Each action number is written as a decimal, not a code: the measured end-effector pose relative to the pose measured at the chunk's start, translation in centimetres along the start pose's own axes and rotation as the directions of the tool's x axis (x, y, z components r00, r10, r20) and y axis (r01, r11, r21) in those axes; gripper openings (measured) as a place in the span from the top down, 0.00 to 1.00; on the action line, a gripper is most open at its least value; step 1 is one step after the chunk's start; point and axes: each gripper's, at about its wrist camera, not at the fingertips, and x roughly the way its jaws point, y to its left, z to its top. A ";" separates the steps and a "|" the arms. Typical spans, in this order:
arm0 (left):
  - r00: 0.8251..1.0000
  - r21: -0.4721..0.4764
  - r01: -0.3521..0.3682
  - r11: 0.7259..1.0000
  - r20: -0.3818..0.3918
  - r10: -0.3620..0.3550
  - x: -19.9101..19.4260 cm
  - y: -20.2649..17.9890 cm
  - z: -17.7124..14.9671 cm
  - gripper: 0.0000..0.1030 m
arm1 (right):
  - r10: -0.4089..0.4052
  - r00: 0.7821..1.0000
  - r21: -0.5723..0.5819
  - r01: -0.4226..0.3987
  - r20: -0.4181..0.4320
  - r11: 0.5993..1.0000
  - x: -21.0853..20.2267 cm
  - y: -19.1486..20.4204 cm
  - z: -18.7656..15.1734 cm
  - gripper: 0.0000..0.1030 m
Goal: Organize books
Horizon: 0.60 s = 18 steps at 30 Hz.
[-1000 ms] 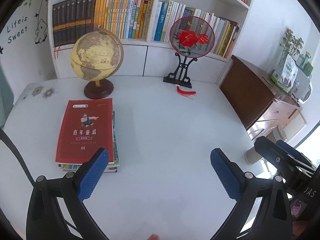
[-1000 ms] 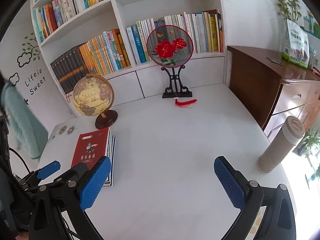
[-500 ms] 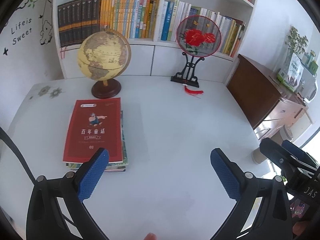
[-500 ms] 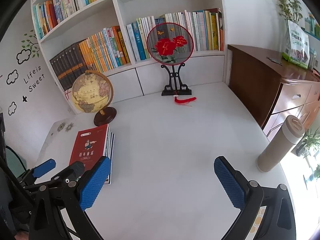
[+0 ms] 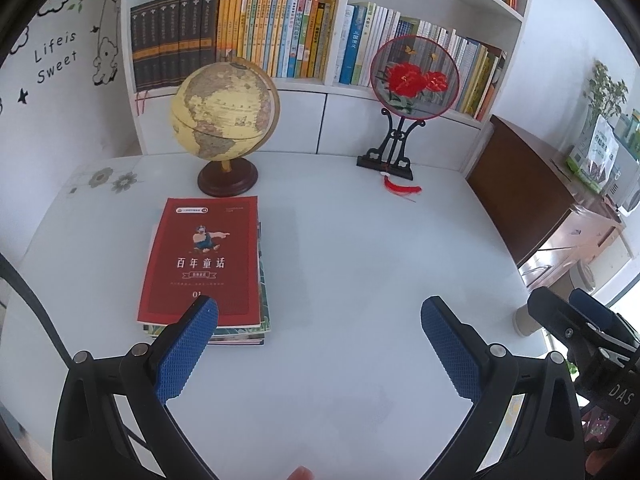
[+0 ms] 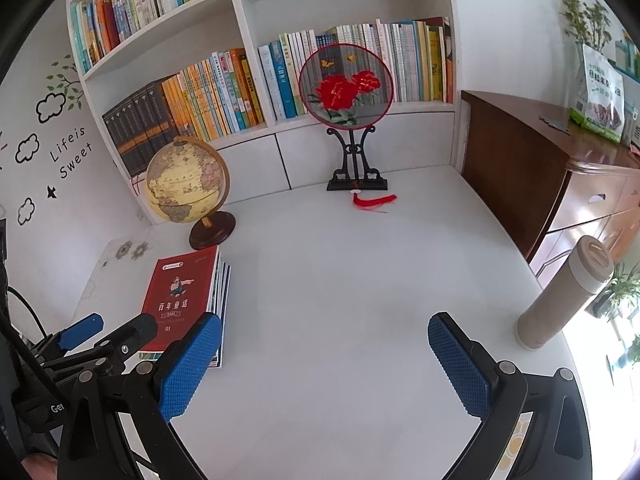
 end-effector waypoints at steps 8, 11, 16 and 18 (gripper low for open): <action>1.000 -0.010 -0.016 1.000 -0.016 0.016 0.2 0.3 0.0 0.01 | 0.011 1.000 -0.001 -0.011 -0.009 1.000 0.3 0.1 0.0 0.00; 1.000 -0.016 -0.025 1.000 -0.019 0.024 0.3 0.6 0.0 0.01 | 0.014 1.000 -0.005 -0.014 -0.014 1.000 0.4 0.1 0.1 0.00; 0.999 -0.018 -0.040 0.999 -0.036 0.039 0.7 0.8 0.0 0.01 | 0.021 1.000 -0.007 -0.021 -0.023 1.000 0.6 0.1 0.0 0.00; 0.998 -0.012 -0.048 0.999 -0.046 0.048 0.9 0.8 0.0 0.01 | 0.023 0.999 -0.005 -0.024 -0.025 1.000 0.7 0.1 0.0 0.00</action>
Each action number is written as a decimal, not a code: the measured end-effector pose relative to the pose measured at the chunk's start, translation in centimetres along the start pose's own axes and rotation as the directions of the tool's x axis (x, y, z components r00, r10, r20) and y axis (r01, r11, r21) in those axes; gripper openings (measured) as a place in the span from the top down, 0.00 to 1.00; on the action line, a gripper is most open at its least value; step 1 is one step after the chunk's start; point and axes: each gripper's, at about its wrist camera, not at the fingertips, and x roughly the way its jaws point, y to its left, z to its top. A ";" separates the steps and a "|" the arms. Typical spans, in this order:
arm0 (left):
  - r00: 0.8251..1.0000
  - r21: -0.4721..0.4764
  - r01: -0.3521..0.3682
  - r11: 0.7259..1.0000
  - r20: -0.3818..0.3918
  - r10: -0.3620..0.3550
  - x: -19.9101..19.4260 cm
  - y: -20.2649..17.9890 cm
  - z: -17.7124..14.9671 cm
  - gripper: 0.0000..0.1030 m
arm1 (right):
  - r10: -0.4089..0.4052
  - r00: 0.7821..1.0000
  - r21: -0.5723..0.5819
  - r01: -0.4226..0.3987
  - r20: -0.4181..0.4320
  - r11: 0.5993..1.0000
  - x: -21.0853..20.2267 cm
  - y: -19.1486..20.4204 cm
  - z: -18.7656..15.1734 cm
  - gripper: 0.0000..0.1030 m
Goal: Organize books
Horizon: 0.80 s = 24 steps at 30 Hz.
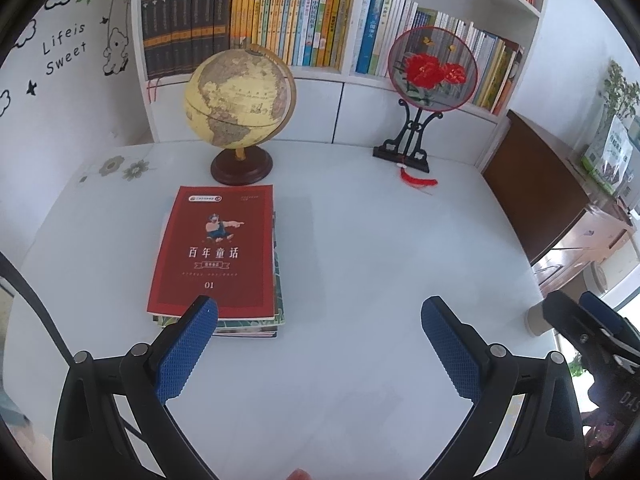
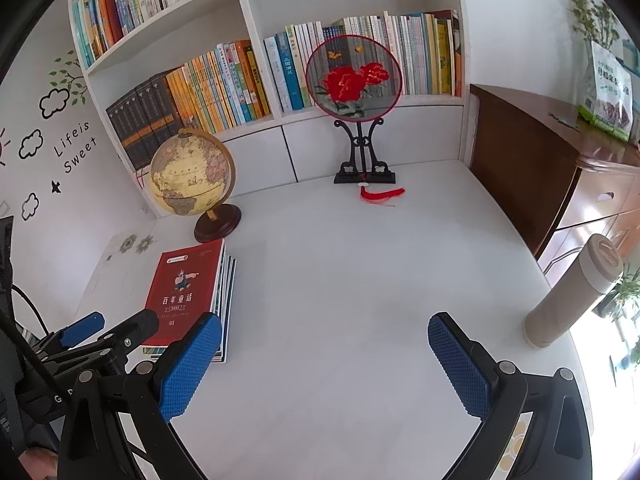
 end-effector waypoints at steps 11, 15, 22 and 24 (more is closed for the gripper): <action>1.000 0.009 0.009 1.000 -0.004 -0.008 0.4 0.1 0.0 0.01 | -0.001 1.000 0.002 0.001 -0.010 1.000 0.2 0.1 -0.2 0.00; 1.000 0.014 0.023 1.000 -0.015 -0.023 0.6 0.1 -0.1 0.01 | 0.003 1.000 0.003 -0.003 -0.018 1.000 0.4 0.2 -0.3 0.00; 0.999 0.018 0.035 0.999 -0.009 -0.035 0.5 -0.1 -0.1 0.01 | 0.007 1.000 0.001 -0.007 -0.028 1.000 0.6 0.3 -0.4 0.00; 0.999 0.016 0.035 0.999 -0.011 -0.035 0.6 0.0 -0.1 0.01 | 0.007 1.000 0.002 -0.007 -0.028 1.000 0.6 0.3 -0.4 0.00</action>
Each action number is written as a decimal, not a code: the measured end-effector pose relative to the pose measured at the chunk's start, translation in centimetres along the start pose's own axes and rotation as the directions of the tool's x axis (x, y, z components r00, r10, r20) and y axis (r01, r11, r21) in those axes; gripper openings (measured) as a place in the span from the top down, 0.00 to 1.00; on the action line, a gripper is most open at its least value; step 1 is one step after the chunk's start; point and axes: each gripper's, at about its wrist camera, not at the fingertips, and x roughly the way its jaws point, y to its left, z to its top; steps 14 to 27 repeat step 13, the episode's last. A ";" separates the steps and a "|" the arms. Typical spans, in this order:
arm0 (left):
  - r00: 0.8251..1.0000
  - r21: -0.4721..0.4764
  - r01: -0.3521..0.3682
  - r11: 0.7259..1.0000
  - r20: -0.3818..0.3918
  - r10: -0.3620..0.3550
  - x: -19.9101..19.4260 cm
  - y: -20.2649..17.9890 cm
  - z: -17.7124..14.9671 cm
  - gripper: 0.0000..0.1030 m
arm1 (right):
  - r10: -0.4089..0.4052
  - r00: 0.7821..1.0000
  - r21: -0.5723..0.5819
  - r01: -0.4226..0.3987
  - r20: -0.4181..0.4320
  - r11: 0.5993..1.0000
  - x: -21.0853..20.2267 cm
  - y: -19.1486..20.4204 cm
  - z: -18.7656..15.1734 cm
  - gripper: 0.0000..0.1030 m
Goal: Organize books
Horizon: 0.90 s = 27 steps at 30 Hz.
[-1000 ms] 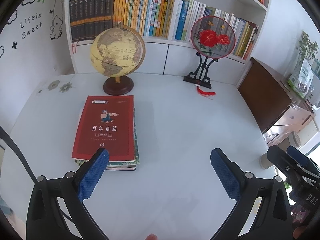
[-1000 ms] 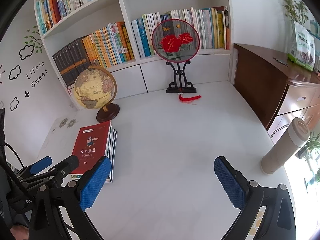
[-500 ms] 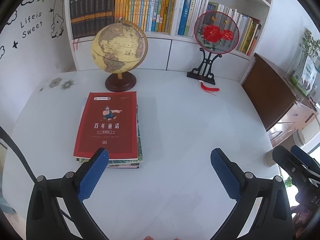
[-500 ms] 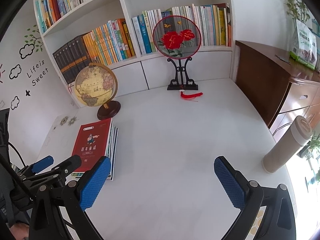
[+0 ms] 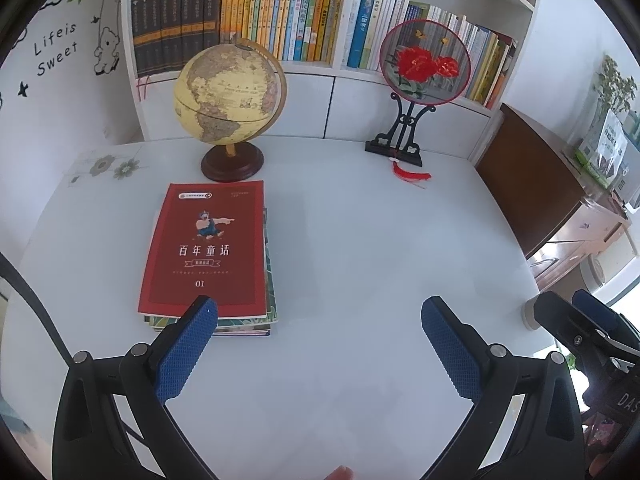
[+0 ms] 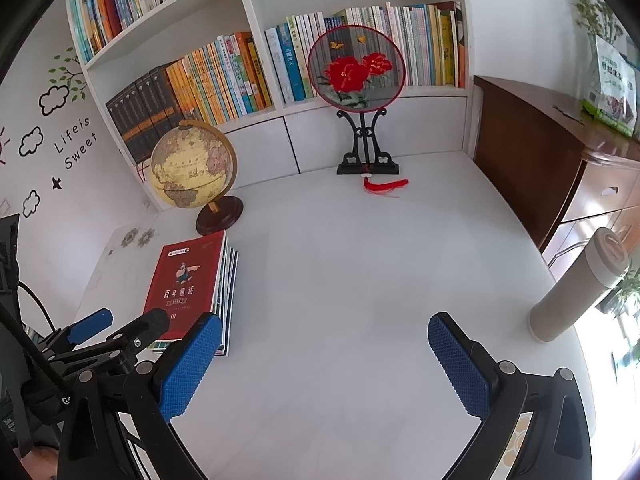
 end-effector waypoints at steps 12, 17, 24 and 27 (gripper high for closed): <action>1.000 0.008 0.002 1.000 -0.001 -0.002 -0.2 0.0 -0.3 0.01 | 0.003 1.000 -0.007 -0.003 -0.018 1.000 0.2 0.2 -0.3 0.00; 1.000 0.006 0.001 1.000 -0.005 -0.001 -0.2 0.0 -0.4 0.01 | 0.004 1.000 -0.009 -0.004 -0.021 1.000 0.2 0.2 -0.4 0.00; 1.000 0.006 0.001 1.000 -0.005 -0.001 -0.2 0.0 -0.4 0.01 | 0.004 1.000 -0.009 -0.004 -0.021 1.000 0.2 0.2 -0.4 0.00; 1.000 0.006 0.001 1.000 -0.005 -0.001 -0.2 0.0 -0.4 0.01 | 0.004 1.000 -0.009 -0.004 -0.021 1.000 0.2 0.2 -0.4 0.00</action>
